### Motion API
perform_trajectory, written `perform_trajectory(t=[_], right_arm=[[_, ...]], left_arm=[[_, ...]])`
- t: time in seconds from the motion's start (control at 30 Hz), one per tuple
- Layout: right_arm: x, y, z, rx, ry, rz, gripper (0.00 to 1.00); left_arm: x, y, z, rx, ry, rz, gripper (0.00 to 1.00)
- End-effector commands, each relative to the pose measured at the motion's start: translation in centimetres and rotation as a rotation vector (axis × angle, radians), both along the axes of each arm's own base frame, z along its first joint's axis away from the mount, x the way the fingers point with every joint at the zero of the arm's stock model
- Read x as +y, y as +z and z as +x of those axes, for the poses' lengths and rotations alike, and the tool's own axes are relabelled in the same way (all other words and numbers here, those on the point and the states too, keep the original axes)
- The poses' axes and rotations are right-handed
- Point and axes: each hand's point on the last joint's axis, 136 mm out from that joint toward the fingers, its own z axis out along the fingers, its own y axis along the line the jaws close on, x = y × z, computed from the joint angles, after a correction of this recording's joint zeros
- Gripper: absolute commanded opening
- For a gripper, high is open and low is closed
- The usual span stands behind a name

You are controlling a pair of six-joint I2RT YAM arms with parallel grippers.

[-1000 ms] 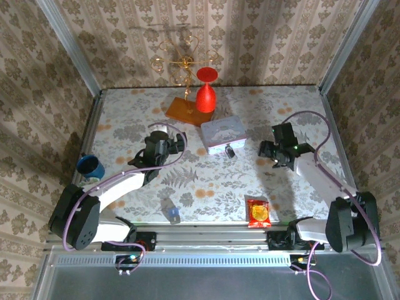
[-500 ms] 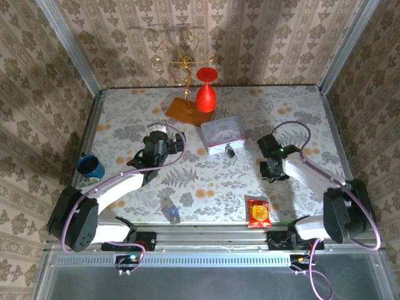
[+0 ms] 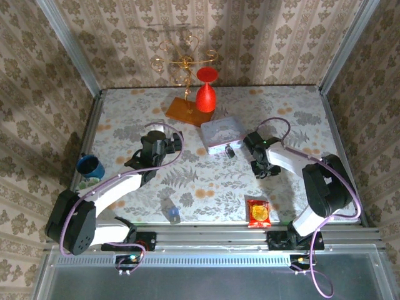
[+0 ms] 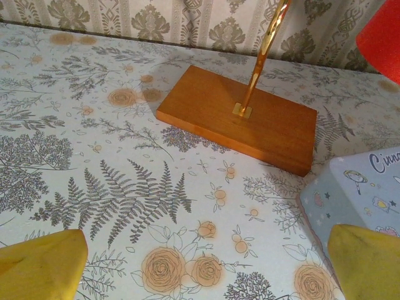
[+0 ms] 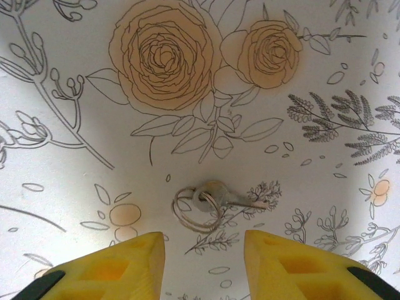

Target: Unlock the padlock with the key

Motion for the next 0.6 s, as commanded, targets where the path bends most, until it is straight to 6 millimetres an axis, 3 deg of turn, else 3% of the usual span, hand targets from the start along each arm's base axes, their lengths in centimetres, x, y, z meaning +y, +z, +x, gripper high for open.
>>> perform_trajectory(t=[0.0, 0.57], right_arm=[[-0.4, 0.0, 0.0, 0.032, 0.031, -0.045, 0.41], [-0.2, -0.8, 0.9, 0.074, 0.051, -0.048, 0.4]], left_arm=[[0.7, 0.6, 0.0, -0.018, 0.013, 0.016, 1.0], [1.1, 1.0, 0.0, -0.025, 0.026, 0.014, 1.0]])
